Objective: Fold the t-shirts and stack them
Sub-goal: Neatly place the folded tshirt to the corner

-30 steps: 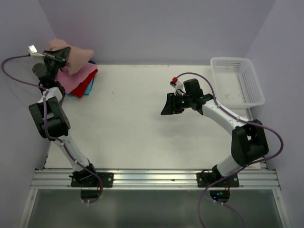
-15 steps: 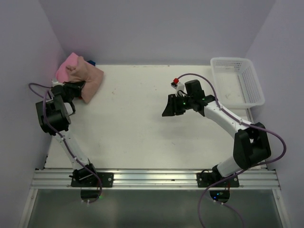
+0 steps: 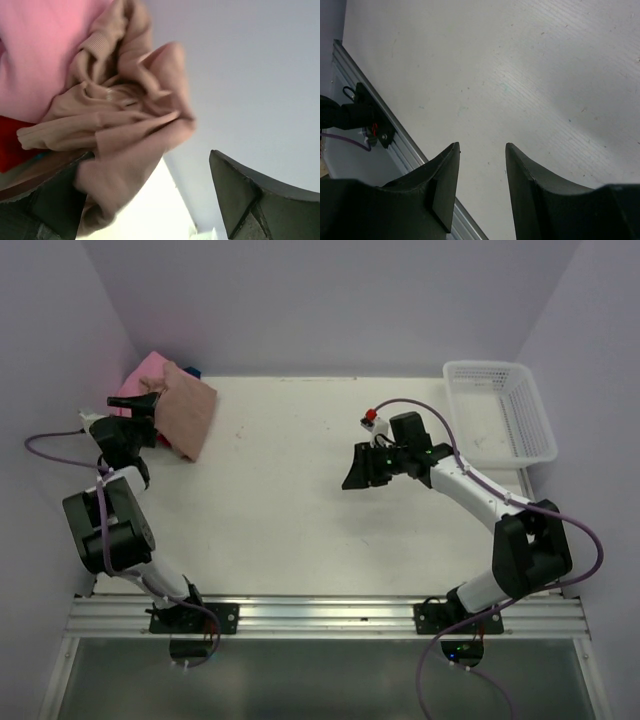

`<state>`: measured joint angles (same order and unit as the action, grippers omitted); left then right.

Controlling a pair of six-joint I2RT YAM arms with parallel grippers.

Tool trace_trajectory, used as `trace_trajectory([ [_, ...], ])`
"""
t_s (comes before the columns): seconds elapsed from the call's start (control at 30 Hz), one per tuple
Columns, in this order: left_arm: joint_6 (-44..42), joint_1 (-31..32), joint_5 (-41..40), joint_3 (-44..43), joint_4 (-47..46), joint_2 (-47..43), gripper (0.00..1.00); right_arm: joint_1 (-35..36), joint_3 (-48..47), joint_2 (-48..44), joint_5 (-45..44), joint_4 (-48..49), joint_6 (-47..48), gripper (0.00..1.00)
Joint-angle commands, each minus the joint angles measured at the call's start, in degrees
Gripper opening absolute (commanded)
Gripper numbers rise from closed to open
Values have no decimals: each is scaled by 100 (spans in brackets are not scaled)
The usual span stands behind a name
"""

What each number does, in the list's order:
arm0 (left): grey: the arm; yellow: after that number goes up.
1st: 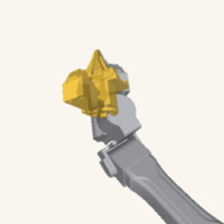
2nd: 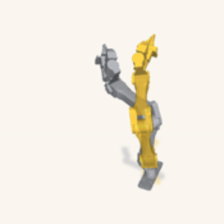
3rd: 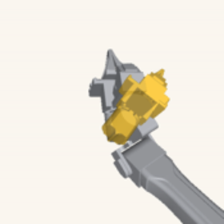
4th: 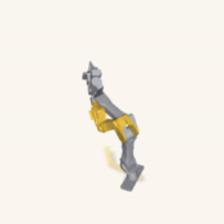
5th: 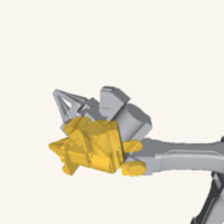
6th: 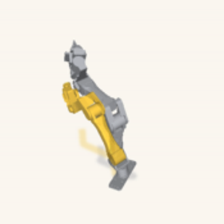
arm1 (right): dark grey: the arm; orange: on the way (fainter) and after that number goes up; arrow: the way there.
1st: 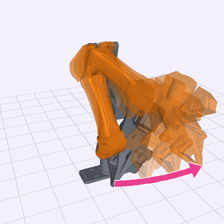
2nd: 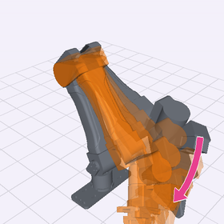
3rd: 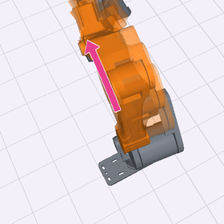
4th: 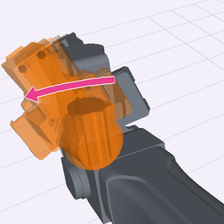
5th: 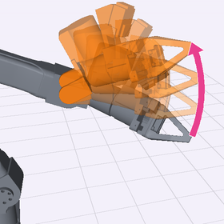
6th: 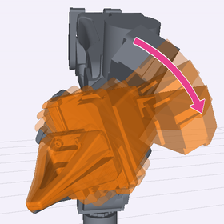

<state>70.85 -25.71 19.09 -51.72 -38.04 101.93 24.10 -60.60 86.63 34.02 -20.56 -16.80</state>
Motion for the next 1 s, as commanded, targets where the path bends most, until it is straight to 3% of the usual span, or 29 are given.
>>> trace_trajectory([
  [0.0,-212,-109,-984,381,771,-1644,100,34,39,-146,96,122,54,46],
  [0.2,-492,-92,-2056,629,2528,-3799,100,51,171,-225,122,236,-34,48],
  [0.33,-862,-109,-2252,76,4004,-4085,100,51,320,-278,140,350,-69,49],
  [0.47,-941,-144,-1936,294,3823,-4251,100,51,364,-313,175,386,-104,49],
  [0.87,-756,-101,373,1032,1881,-4217,100,51,751,-480,96,965,-535,50],
  [0.97,-1246,110,385,867,2106,-3963,100,51,716,-410,105,1080,-701,50],
])
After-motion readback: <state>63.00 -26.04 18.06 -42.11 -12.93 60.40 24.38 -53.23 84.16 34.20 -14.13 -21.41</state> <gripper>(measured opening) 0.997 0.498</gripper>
